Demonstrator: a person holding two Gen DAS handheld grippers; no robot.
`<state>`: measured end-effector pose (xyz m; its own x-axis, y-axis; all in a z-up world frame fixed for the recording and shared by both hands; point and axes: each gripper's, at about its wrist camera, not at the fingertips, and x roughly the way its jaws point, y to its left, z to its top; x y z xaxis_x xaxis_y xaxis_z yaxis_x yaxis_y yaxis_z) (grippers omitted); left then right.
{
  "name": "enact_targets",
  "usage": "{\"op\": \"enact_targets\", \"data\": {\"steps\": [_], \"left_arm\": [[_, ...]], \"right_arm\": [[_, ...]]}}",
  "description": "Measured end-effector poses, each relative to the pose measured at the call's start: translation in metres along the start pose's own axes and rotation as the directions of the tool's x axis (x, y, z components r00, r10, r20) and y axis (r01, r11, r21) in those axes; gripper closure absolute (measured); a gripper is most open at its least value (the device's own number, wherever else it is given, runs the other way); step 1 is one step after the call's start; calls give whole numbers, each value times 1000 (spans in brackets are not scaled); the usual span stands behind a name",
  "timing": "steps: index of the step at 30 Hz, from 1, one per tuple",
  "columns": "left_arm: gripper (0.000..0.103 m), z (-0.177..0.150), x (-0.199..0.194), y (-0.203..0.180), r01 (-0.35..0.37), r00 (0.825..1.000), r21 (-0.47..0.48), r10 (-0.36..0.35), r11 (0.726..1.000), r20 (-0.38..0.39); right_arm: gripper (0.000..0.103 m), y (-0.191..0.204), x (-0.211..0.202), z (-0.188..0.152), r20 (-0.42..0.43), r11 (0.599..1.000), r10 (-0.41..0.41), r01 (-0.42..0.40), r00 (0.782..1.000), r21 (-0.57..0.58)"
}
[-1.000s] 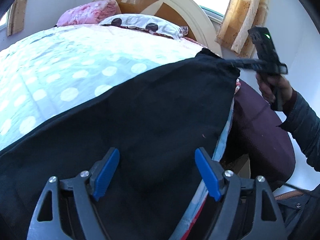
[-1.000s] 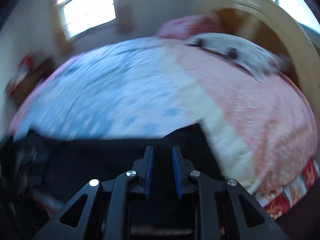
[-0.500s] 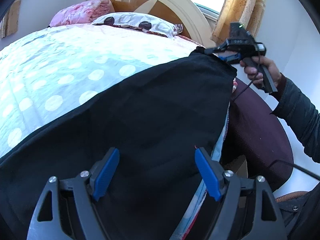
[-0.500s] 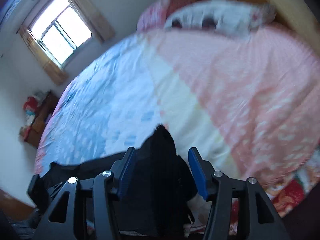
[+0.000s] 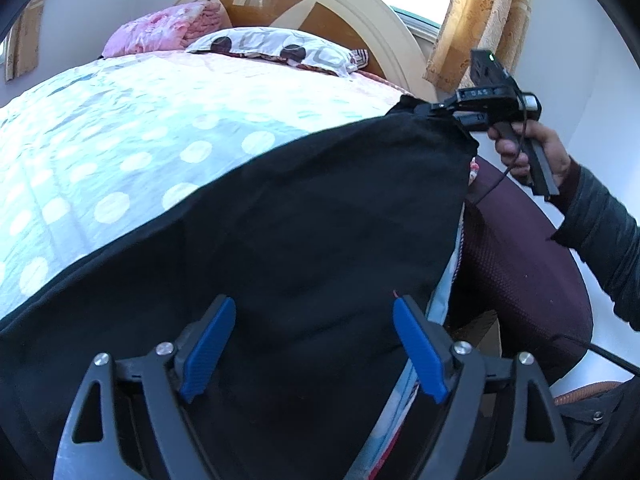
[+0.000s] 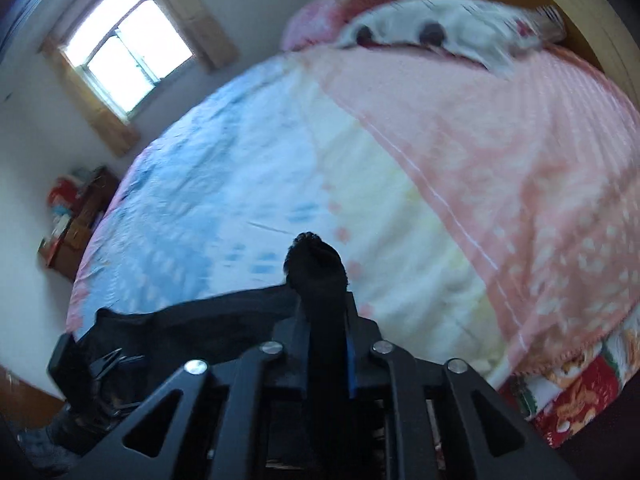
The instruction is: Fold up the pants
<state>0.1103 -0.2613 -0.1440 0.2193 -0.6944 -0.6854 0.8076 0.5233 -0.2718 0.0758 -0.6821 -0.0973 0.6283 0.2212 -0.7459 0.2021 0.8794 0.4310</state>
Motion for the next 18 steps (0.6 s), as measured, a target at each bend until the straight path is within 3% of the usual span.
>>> {"op": "enact_targets", "data": {"steps": [2,5,12,14,18], "left_arm": [[19,0,-8,1,-20,1000,0,20,1000,21],[19,-1,-22,8,-98,994,-5,98,995,52],[19,-14,-23,32,-169,985,-65,171,983,26],[19,-16,-23,31,-168,985,-62,171,984,30],[19,-17,-17,28,-180,983,-51,181,982,30]], "right_arm": [[64,-14,-14,-4,48,997,40,-43,998,68],[51,-20,-39,-22,121,992,2,-18,993,129],[51,-50,-56,-80,151,913,61,-116,987,392],[51,-54,-46,-86,138,885,139,-186,981,428],[51,-47,-33,-83,178,873,187,-246,966,420]]}}
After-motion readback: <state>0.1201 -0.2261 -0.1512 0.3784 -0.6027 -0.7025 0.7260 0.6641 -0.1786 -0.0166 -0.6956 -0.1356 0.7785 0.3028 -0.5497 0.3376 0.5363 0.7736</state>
